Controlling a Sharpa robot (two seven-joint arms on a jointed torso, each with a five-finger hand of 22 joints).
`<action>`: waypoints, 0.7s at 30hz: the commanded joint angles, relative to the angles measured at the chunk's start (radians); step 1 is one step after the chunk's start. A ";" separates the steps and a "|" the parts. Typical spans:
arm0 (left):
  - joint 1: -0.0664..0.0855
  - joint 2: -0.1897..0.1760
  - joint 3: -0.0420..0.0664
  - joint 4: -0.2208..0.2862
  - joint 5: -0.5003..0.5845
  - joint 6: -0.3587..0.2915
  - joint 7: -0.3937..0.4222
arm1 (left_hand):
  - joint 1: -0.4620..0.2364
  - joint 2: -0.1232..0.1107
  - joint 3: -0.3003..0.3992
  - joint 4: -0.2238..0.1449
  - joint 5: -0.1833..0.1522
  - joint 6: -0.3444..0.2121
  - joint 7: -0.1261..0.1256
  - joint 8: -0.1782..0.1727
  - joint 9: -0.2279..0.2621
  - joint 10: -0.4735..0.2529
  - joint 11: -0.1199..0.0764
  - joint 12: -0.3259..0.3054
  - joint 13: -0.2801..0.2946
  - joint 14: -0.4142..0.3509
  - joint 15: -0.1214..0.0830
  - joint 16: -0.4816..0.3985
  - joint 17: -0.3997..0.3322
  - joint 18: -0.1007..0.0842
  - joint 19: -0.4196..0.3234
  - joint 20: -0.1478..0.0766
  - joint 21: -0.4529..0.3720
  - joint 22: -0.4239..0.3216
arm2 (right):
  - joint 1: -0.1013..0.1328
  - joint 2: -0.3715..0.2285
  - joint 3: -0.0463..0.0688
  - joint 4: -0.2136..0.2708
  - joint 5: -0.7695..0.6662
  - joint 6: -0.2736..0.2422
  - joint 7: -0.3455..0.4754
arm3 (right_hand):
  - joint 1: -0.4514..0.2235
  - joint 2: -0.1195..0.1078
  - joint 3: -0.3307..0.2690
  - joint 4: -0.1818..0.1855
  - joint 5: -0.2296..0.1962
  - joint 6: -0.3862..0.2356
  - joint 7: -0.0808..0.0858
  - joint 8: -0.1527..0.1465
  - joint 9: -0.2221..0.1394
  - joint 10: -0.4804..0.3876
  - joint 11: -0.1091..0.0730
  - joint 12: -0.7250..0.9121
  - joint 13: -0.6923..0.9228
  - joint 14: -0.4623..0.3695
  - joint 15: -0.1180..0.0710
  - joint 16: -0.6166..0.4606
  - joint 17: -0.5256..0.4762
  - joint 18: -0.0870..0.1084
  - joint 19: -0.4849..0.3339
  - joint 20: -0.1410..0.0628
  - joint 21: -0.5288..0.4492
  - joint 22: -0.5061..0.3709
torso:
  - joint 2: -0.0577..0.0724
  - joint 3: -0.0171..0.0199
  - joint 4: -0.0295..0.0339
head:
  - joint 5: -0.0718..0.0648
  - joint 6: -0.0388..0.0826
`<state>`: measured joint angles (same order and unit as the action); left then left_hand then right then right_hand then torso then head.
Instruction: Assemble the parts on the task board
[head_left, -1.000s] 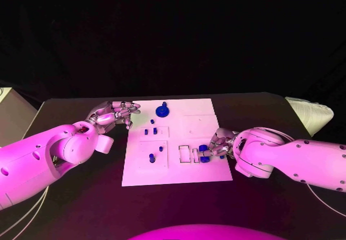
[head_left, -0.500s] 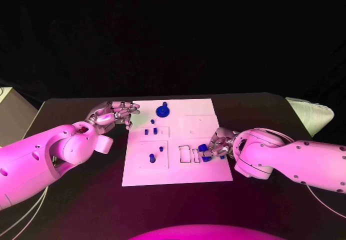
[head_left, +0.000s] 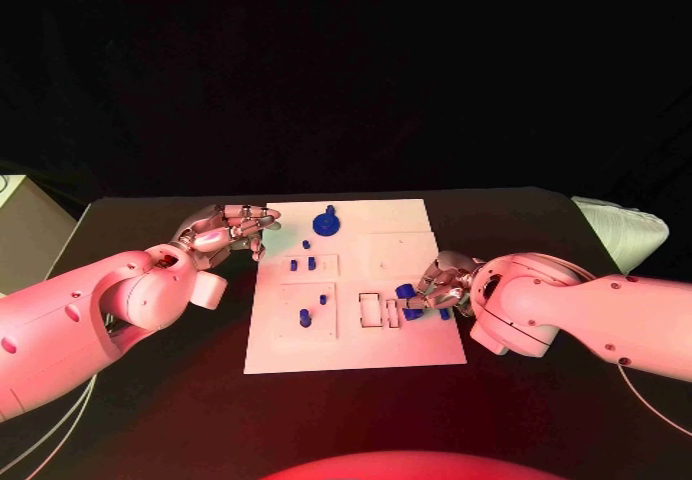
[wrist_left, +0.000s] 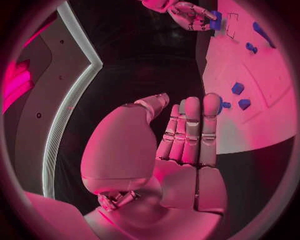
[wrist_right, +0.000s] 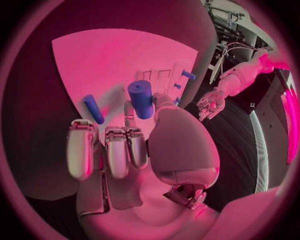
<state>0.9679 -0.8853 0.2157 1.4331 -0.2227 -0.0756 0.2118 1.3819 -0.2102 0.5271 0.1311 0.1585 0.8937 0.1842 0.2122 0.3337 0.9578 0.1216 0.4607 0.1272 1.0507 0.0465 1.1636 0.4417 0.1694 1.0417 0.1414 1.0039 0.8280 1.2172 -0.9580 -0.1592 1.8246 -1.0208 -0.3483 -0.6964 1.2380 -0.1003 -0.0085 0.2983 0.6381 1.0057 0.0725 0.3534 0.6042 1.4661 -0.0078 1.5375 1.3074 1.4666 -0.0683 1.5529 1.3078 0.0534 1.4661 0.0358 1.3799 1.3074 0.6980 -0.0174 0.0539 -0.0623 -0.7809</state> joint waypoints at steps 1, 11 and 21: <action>-0.001 0.002 0.001 0.002 -0.002 0.015 0.002 | 0.009 0.003 -0.005 -0.004 -0.001 -0.008 -0.001 -0.002 0.001 -0.010 -0.001 -0.005 -0.001 0.002 0.002 -0.003 0.001 0.001 -0.006 0.002 -0.003 -0.001 | 0.005 0.008 0.000 0.014 0.066 -0.006 0.003 | 0.025 0.020 0.015 -0.006 0.004 0.006 -0.009 0.007 0.007 0.080 -0.004 -0.005 0.231 0.096 -0.009 0.007 0.225 -0.013 0.053 -0.009 0.007 0.132 | 0.001 -0.0009 0.0011 | 0.001 0.001; -0.001 0.003 0.001 0.003 -0.004 0.019 0.001 | 0.010 0.003 -0.004 -0.004 -0.001 -0.008 -0.001 -0.001 0.001 -0.010 -0.001 -0.006 -0.001 0.002 0.002 -0.004 0.001 0.001 -0.006 0.002 -0.003 0.000 | 0.008 0.070 0.000 0.005 0.024 0.026 0.008 | 0.011 0.014 0.019 -0.005 -0.006 0.006 -0.008 0.005 0.008 0.077 -0.003 -0.010 0.227 0.096 -0.008 0.006 0.224 -0.012 0.052 -0.008 0.007 0.132 | 0.003 -0.0002 0.0025 | 0.004 0.001; -0.001 0.003 0.001 0.003 -0.015 0.018 0.001 | 0.012 0.004 -0.004 -0.004 -0.001 -0.008 0.000 -0.001 0.001 -0.012 0.000 -0.006 -0.001 0.002 0.002 -0.004 0.001 0.001 -0.006 0.002 -0.003 0.000 | -0.002 0.128 -0.001 -0.036 -0.034 0.049 0.001 | 0.008 0.011 0.024 -0.007 -0.013 0.005 -0.008 0.004 0.009 0.074 -0.003 -0.015 0.223 0.096 -0.007 0.006 0.224 -0.013 0.053 -0.007 0.010 0.135 | 0.005 -0.0007 0.0025 | 0.008 -0.003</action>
<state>0.9678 -0.8835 0.2157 1.4334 -0.2283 -0.0738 0.2090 1.3859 -0.2061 0.5271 0.1311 0.1585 0.8936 0.1842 0.2122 0.3335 0.9506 0.1217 0.4607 0.1272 1.0507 0.0465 1.1636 0.4415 0.1693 1.0418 0.1414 1.0040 0.8281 1.2167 -0.8330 -0.1600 1.7918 -1.0117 -0.3264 -0.6957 1.2380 -0.1003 0.0011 0.3019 0.6266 1.0059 0.0727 0.3555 0.6042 1.4661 -0.0076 1.5273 1.3081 1.4666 -0.0682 1.5528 1.3076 0.0535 1.4660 0.0359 1.3833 1.3080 0.7022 -0.0185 0.0564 -0.0555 -0.7824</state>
